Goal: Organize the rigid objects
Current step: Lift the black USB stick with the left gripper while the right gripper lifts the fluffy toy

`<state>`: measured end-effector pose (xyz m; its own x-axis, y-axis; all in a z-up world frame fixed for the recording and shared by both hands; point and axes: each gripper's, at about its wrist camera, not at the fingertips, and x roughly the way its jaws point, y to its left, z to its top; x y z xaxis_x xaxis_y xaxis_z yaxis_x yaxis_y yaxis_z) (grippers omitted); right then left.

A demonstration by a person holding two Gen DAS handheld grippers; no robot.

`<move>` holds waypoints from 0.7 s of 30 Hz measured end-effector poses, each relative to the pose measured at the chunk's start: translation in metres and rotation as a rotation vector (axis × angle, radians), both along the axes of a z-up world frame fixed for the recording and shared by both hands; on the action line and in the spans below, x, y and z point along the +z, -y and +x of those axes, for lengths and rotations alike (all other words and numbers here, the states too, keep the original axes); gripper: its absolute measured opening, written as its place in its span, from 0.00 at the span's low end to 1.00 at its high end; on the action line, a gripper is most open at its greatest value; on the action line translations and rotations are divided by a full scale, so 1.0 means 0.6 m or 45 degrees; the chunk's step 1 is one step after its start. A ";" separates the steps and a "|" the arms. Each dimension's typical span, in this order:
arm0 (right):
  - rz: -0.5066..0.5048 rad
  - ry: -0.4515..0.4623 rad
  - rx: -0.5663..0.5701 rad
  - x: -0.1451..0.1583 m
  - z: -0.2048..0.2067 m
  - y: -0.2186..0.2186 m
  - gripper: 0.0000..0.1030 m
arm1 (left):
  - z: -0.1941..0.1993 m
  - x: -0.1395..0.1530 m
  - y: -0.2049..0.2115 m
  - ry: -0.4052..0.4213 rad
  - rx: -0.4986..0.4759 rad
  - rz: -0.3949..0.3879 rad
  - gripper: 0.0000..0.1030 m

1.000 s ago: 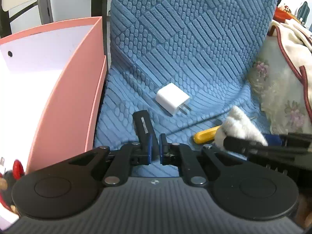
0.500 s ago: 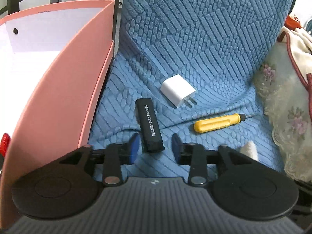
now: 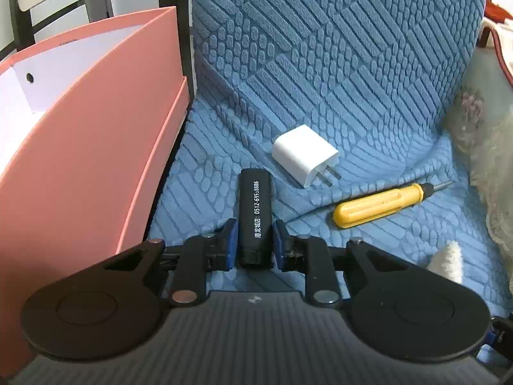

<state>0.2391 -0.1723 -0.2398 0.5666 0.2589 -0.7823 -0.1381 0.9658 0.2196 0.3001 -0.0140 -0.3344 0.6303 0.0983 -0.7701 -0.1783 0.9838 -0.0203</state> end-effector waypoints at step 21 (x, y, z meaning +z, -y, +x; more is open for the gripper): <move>-0.011 0.014 -0.034 0.013 -0.087 -0.004 0.44 | -0.191 0.035 -0.001 -0.098 -0.238 -0.145 0.27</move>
<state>0.1869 -0.1697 -0.2323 0.5816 0.2364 -0.7783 -0.1142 0.9711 0.2096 0.1855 -0.0136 -0.3135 0.5686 -0.1046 -0.8160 0.0012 0.9920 -0.1263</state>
